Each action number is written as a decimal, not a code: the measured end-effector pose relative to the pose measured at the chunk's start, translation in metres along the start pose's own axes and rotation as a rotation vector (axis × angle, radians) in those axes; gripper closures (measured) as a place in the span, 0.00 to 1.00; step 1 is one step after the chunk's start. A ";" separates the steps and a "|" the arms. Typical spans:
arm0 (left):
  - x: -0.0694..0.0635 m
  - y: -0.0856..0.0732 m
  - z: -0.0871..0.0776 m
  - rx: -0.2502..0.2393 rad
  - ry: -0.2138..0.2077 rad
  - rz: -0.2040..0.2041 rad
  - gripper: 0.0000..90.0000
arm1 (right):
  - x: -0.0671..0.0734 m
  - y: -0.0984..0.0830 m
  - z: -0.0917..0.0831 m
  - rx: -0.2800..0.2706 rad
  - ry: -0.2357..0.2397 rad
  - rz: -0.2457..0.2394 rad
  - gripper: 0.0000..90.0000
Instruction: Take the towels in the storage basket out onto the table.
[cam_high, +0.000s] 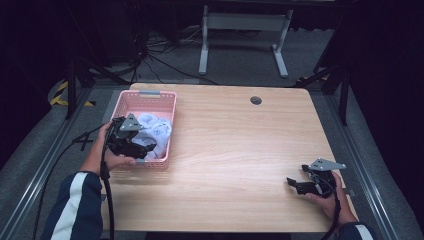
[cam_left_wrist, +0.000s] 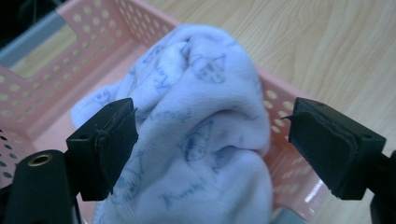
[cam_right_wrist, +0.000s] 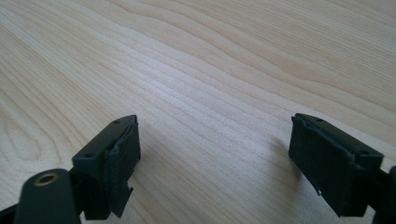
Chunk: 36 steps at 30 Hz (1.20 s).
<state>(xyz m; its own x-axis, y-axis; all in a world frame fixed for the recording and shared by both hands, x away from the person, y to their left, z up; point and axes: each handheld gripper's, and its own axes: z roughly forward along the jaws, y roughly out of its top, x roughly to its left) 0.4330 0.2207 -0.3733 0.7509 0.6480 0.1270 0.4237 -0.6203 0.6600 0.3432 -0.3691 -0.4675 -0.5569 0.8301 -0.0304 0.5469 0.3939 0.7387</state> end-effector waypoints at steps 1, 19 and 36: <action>0.002 0.001 0.004 0.021 0.000 -0.003 0.18 | 0.000 0.000 0.000 0.000 0.000 0.000 0.19; 0.020 0.009 0.082 0.361 0.007 0.022 0.00 | 0.000 0.000 0.000 0.000 0.006 -0.005 0.19; 0.018 0.013 0.076 0.382 0.113 0.027 0.63 | 0.000 0.000 0.000 0.001 0.013 -0.015 0.19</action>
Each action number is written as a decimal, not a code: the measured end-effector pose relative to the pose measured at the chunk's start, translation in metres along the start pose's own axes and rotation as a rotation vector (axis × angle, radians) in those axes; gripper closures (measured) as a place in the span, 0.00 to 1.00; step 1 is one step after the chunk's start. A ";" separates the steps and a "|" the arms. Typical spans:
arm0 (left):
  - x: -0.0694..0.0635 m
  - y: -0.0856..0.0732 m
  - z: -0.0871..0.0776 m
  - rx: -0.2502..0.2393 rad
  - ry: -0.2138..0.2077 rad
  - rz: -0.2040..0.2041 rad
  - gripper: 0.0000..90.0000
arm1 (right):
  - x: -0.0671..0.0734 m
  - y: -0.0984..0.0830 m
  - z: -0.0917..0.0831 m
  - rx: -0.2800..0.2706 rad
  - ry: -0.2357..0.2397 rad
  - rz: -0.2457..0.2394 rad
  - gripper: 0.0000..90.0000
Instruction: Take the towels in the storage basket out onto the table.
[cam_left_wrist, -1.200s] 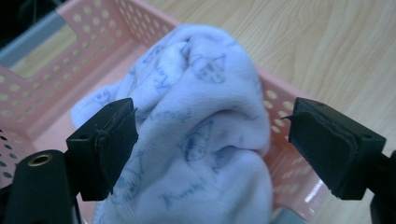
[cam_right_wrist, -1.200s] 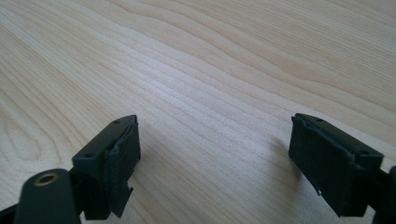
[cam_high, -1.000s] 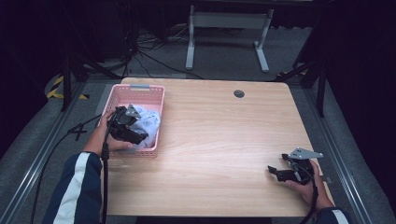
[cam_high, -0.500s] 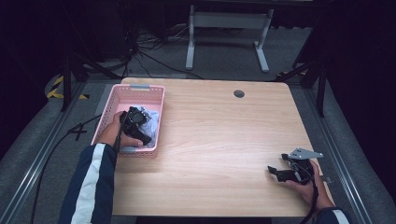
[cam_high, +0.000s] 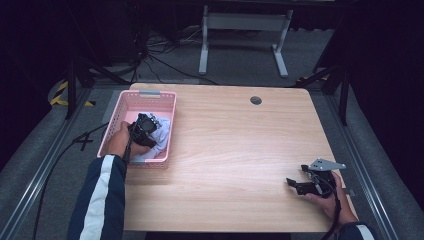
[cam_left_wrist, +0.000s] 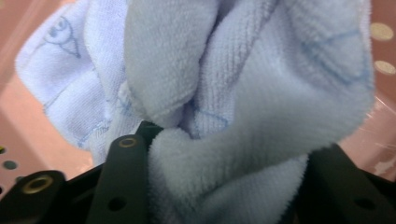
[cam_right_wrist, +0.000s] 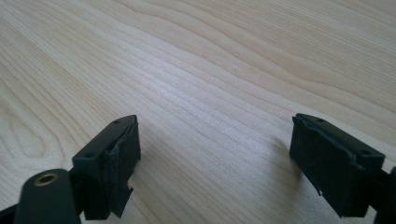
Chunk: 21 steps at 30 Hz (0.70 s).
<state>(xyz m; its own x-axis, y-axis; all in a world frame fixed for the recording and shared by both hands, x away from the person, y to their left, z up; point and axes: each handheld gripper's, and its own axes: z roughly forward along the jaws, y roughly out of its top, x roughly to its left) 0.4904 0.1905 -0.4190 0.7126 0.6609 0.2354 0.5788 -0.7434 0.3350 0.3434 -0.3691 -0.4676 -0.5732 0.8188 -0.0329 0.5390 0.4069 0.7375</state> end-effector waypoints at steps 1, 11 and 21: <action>0.000 -0.001 -0.001 -0.011 0.019 -0.005 0.65 | 0.000 0.000 0.000 0.000 0.000 0.000 0.19; 0.014 -0.016 -0.036 -0.189 0.075 -0.127 0.68 | 0.000 0.000 0.000 -0.001 0.001 -0.004 0.19; 0.020 -0.020 -0.077 -0.326 0.134 -0.165 0.69 | 0.000 0.000 0.000 0.001 0.001 -0.004 0.19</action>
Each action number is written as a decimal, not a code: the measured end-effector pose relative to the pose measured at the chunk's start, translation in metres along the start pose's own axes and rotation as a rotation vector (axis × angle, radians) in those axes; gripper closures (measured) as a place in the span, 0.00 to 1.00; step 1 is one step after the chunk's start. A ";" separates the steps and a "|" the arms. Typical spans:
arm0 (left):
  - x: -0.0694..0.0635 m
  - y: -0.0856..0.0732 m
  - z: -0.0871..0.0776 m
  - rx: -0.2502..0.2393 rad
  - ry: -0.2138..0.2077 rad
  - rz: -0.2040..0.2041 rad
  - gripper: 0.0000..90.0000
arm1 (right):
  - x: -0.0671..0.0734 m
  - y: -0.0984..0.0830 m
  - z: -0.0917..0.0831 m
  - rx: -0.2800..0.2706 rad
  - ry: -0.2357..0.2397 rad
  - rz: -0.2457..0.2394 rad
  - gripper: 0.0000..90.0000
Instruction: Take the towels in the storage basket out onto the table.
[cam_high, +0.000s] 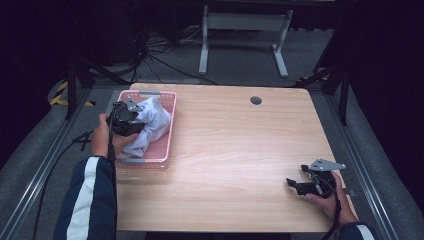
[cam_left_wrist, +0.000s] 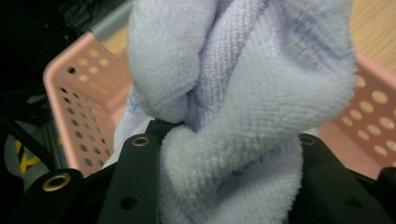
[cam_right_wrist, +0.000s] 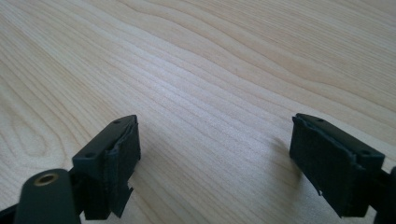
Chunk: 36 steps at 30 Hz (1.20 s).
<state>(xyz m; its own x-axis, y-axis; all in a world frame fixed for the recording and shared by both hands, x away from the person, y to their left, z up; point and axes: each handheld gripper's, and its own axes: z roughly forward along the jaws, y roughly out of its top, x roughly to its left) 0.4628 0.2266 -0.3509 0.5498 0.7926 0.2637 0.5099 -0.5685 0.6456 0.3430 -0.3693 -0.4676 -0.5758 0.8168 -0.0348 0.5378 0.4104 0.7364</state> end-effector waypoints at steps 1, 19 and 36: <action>0.000 0.001 -0.003 -0.016 0.008 -0.010 0.69 | 0.000 0.000 0.000 -0.002 -0.001 0.000 0.19; 0.020 0.028 -0.070 -0.222 0.031 -0.092 0.70 | 0.000 0.000 0.000 0.000 0.000 0.000 0.19; -0.052 0.079 -0.067 -0.348 -0.194 0.004 0.69 | 0.000 0.000 0.000 0.000 -0.001 0.001 0.19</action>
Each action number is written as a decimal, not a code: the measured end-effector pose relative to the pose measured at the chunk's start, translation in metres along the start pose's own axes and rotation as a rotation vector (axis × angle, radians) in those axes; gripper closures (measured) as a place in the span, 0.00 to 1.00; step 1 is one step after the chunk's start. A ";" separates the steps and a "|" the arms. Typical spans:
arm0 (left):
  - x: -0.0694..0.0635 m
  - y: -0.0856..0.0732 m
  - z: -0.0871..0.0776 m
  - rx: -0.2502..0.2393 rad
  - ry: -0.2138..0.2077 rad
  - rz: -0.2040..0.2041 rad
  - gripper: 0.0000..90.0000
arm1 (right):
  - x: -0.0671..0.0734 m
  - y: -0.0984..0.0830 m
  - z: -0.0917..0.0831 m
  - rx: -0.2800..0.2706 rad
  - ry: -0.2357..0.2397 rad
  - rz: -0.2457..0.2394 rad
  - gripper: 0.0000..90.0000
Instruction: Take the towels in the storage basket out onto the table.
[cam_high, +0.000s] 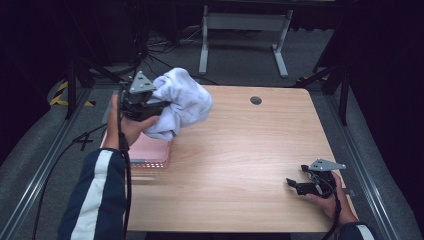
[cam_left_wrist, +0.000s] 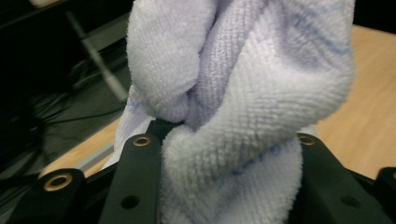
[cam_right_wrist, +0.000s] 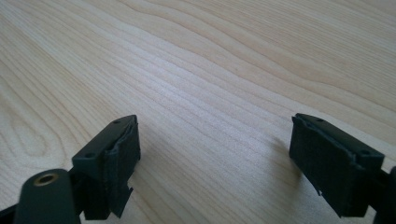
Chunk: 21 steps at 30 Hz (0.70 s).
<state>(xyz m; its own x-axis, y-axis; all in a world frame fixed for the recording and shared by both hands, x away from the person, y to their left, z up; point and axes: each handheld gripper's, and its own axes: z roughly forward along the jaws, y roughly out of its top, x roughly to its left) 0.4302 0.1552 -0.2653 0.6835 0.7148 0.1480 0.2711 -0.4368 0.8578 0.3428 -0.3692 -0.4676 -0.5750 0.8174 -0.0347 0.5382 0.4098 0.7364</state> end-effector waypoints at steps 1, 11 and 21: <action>-0.007 0.002 0.005 0.007 -0.015 0.012 0.69 | 0.000 0.000 0.000 0.000 0.000 0.001 0.19; -0.083 -0.006 0.073 0.047 -0.235 0.061 0.68 | 0.000 0.000 0.000 -0.002 0.001 0.000 0.19; -0.127 -0.044 0.127 0.136 -0.353 0.056 0.66 | 0.001 0.000 0.000 -0.003 0.003 0.000 0.19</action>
<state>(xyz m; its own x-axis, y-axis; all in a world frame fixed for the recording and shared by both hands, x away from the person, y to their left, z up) 0.4174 0.0142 -0.3847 0.8847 0.4662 -0.0065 0.2983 -0.5553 0.7763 0.3422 -0.3690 -0.4678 -0.5764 0.8165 -0.0326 0.5366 0.4083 0.7385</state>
